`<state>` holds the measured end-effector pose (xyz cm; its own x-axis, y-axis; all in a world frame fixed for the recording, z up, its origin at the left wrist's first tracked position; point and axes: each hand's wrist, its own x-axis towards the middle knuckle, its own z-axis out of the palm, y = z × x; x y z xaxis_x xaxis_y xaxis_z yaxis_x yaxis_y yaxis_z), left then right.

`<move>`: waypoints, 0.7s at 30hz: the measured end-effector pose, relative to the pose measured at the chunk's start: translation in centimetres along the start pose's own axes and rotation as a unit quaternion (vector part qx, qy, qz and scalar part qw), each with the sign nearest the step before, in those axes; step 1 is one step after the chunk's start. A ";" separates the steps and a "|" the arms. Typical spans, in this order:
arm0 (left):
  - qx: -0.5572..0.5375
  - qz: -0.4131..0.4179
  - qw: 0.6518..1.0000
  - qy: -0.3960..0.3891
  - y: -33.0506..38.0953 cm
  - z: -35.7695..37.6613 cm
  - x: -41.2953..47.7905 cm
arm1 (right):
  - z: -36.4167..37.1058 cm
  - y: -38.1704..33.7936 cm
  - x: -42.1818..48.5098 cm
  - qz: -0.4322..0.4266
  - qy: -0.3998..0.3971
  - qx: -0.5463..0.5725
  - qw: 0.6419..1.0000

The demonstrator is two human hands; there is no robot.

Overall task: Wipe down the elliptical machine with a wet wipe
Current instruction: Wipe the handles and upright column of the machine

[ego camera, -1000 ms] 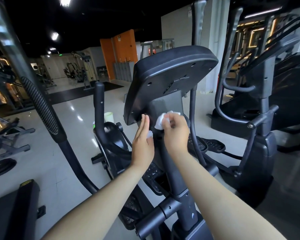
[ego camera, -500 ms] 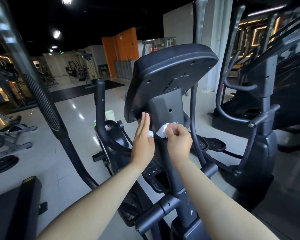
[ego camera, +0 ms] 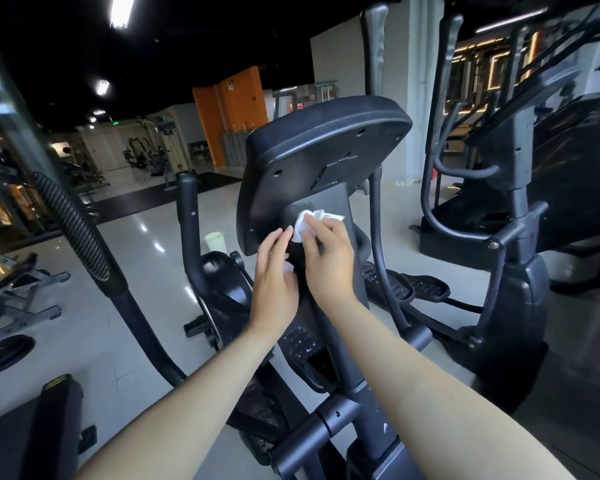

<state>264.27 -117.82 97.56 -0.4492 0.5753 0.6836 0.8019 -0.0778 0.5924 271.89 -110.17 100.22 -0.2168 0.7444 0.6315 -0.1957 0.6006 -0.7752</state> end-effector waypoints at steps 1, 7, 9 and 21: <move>0.009 0.023 1.000 0.004 0.4 0.2 0.3 | 0.1 -0.1 0.8 -0.030 -0.004 -0.007 1.000; 0.067 0.074 0.994 0.031 1.6 2.2 2.7 | -2.1 3.1 3.8 0.080 0.050 -0.059 0.994; 0.085 0.079 0.992 0.046 1.5 2.9 2.8 | -2.7 3.6 4.0 0.131 0.051 -0.057 0.988; 0.084 0.050 0.995 0.015 1.8 2.1 2.5 | -3.1 4.6 4.6 0.022 0.032 -0.125 0.991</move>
<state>265.38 -114.82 99.40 -0.3737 0.5468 0.7493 0.8965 0.0056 0.4430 272.97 -103.14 99.51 -0.1564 0.7833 0.6017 0.0569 0.6153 -0.7862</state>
